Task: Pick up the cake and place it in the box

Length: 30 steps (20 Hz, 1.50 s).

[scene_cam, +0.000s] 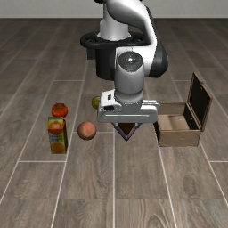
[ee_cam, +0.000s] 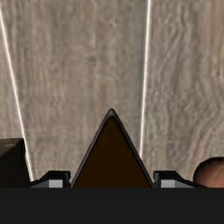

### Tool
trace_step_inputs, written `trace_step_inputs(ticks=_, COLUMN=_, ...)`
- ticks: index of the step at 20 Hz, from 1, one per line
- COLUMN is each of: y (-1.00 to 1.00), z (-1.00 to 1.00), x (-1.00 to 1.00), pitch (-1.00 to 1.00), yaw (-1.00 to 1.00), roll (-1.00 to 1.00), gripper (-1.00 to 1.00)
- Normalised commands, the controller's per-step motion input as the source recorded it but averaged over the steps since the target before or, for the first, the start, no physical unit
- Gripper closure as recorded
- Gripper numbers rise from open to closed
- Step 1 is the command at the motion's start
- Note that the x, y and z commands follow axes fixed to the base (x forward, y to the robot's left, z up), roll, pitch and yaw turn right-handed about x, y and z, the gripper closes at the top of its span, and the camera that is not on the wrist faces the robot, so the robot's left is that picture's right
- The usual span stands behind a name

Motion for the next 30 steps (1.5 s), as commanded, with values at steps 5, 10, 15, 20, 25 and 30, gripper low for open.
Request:
trace_step_inputs(ticks=5, y=0.00, z=1.00, x=0.00, pitch=0.00, yaw=0.00, roll=0.00, gripper=1.00)
trace_step_inputs(ticks=10, y=0.00, z=1.00, x=0.00, pitch=0.00, yaw=0.00, roll=0.00, gripper=1.00)
trace_step_inputs(ticks=15, y=1.00, z=0.00, x=0.00, pitch=0.00, yaw=0.00, roll=0.00, gripper=1.00)
trace_step_inputs(ticks=20, y=1.00, z=0.00, x=0.00, pitch=0.00, yaw=0.00, roll=0.00, gripper=1.00)
trace_step_inputs(ticks=25, y=0.80, z=0.00, x=-0.20, pitch=0.00, yaw=0.00, roll=0.00, gripper=1.00)
trace_step_inputs(ticks=30, y=0.00, z=0.00, x=-1.00, pitch=0.00, yaw=0.00, roll=0.00, gripper=1.00)
